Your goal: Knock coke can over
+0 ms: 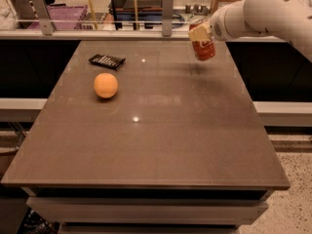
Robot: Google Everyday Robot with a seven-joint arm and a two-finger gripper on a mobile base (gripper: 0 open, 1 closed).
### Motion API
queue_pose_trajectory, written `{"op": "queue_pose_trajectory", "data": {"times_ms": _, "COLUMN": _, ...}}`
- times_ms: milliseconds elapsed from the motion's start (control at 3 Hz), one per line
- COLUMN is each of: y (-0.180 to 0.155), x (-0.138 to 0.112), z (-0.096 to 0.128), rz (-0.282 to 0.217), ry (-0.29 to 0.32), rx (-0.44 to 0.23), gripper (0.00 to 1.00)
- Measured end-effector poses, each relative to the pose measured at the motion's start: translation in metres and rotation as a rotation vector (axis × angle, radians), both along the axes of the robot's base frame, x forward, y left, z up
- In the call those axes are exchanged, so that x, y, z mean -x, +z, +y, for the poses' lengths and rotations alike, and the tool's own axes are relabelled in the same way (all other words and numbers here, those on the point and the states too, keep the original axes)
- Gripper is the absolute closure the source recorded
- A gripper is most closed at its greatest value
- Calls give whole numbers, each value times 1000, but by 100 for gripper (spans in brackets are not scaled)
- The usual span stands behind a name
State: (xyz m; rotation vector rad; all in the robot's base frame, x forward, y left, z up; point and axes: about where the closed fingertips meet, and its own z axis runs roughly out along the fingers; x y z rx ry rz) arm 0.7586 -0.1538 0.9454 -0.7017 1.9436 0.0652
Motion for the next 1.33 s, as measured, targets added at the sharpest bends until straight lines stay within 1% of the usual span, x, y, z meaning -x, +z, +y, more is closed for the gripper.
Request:
{"op": "queue_pose_trajectory", "data": {"times_ms": 333, "y": -1, "x": 2, "z": -7, "rz": 48, "ry": -9, "rx": 72, "gripper": 100}}
{"op": "queue_pose_trajectory", "data": {"times_ms": 667, "y": -7, "x": 5, "z": -9, "rz": 94, "ry": -9, "rx": 139, "gripper": 100}}
{"op": "queue_pose_trajectory", "data": {"times_ms": 1333, "y": -19, "x": 11, "z": -5, "rz": 171, "ry": 1, "rx": 283, "gripper": 100}}
